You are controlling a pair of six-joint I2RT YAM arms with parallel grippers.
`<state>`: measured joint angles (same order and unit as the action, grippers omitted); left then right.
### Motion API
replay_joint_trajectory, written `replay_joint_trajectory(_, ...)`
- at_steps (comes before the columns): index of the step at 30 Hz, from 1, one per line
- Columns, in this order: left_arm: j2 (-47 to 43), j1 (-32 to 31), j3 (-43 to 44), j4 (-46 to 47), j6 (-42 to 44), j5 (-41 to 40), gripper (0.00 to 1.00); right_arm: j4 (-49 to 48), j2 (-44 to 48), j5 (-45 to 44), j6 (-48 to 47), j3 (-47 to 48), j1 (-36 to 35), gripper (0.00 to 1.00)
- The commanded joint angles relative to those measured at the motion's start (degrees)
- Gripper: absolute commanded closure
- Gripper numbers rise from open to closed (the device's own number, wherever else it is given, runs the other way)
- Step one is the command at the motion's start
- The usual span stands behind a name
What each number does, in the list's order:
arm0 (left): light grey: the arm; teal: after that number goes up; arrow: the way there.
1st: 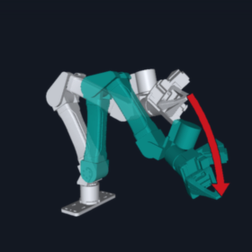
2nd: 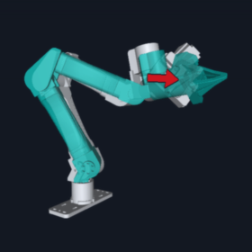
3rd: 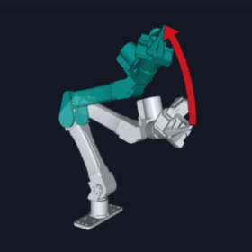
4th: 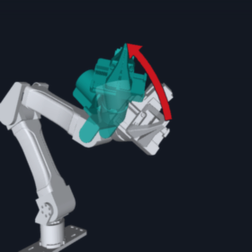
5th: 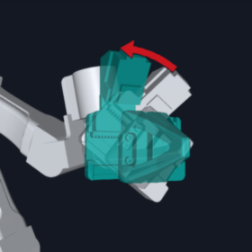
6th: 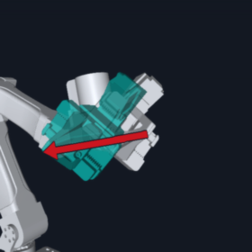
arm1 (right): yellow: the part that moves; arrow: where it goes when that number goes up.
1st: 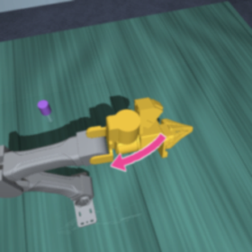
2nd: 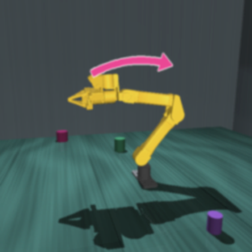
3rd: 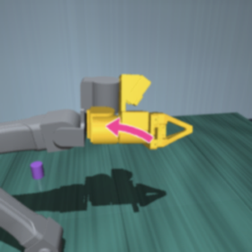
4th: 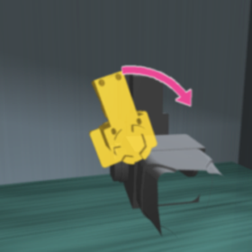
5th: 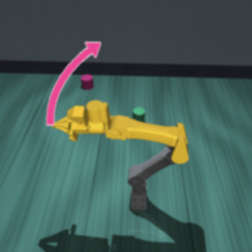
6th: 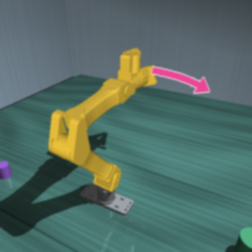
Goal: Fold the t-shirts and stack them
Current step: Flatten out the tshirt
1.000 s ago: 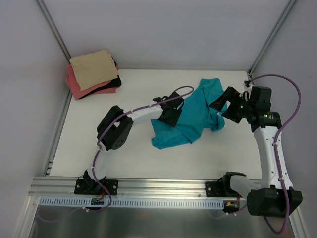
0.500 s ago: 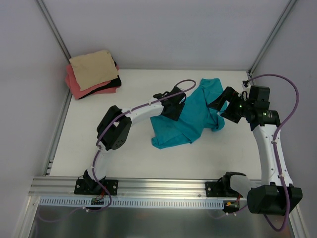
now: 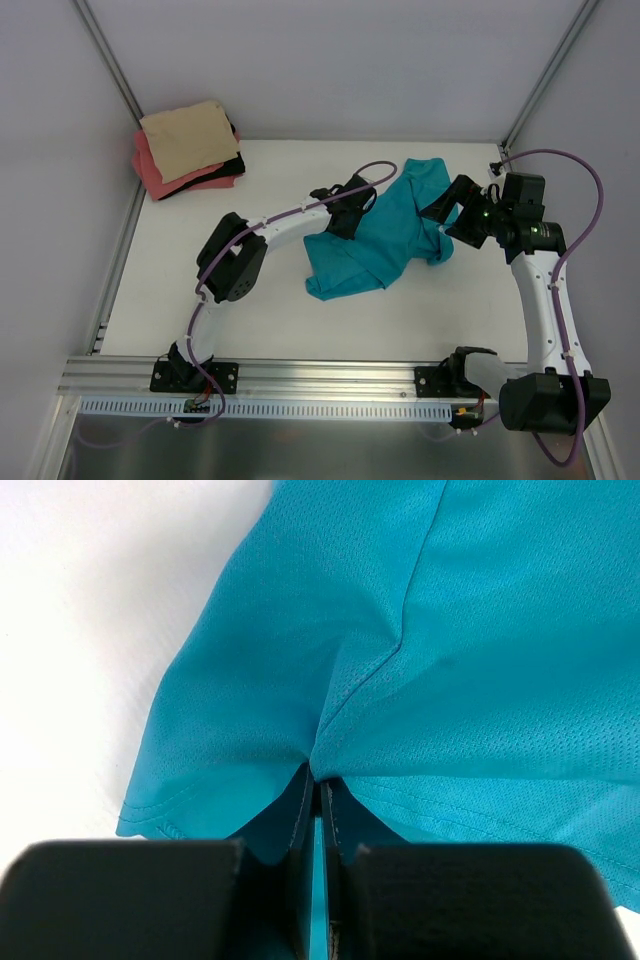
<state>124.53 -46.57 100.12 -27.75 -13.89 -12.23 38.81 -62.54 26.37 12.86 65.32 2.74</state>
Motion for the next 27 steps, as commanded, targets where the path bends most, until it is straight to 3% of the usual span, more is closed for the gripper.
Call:
replay_joint_trajectory(1,-0.87,-0.81,0.25,0.41,0.88,0.72,1.0,-1.19,-0.21,0.88,0.41,1.39,-0.37,0.0)
replay_joint_trajectory(9,-7.62,0.42,2.02,-5.47,4.39,-2.44,1.0,-2.42,-2.49,-0.18,-1.43,1.74,-0.54,0.0)
replay_joint_trajectory(13,-12.37,3.23,-1.14,-7.58,5.45,-4.82,1.0,-4.17,-9.33,0.17,-3.63,3.93,-0.55,0.01)
replay_joint_trajectory(18,-16.95,5.43,-2.82,-9.42,5.72,-7.54,1.0,-4.45,-26.9,-1.06,-6.7,14.46,-0.55,0.01)
replay_joint_trajectory(21,-18.62,6.49,-2.21,-12.59,5.45,-8.95,1.0,-3.13,-38.82,-1.76,-8.2,26.67,-0.02,0.01)
replay_joint_trajectory(27,-18.89,6.84,0.52,-21.38,3.87,-9.83,1.0,-5.49,-59.58,3.77,-3.46,43.99,1.65,0.01)
